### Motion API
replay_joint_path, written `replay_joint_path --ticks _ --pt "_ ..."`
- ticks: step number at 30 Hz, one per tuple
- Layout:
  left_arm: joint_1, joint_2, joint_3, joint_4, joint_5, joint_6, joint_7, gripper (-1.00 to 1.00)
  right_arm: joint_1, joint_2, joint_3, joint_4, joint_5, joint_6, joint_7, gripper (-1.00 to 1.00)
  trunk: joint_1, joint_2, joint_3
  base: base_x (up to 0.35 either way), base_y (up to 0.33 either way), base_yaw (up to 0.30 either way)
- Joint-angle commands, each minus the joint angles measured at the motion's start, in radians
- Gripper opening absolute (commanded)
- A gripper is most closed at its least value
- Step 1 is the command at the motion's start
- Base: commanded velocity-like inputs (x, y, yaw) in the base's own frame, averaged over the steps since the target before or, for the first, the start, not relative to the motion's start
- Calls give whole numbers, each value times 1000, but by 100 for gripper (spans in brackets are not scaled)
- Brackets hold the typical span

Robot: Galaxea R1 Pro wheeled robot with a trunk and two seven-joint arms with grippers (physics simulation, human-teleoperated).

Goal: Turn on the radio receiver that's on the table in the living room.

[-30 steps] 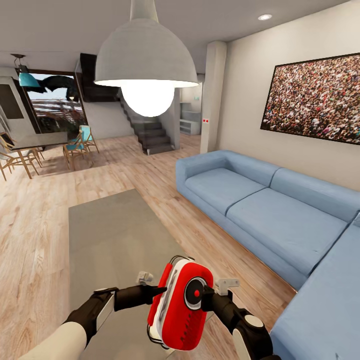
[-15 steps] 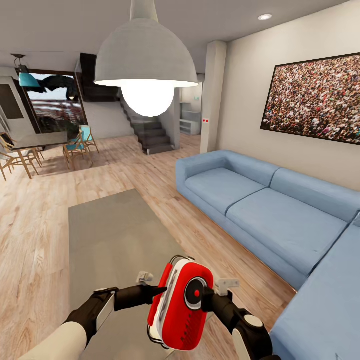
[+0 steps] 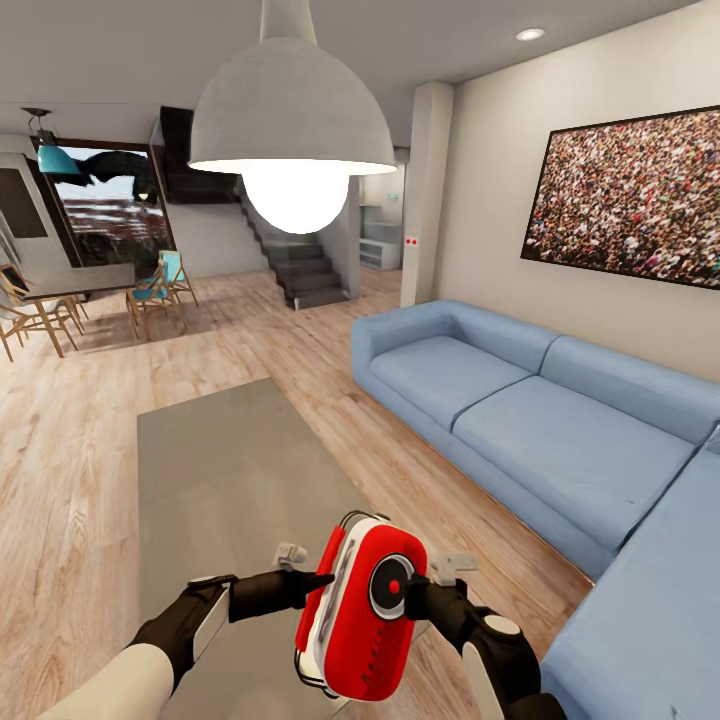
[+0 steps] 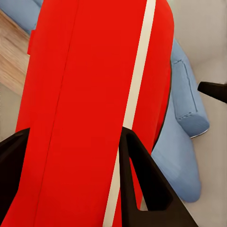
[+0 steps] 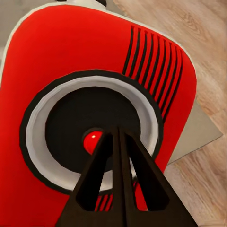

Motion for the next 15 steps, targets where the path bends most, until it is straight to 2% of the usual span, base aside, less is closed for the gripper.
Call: replay_joint_path --ticks 1,15 --pt "0 0 2 -1 4 1 0 -100 -1 0 0 0 0 4 0 -100 0 0 0 0 0 0" --pt "0 2 2 -1 4 1 0 -100 -2 0 -1 0 2 10 -4 -100 0 0 0 0 0 0"
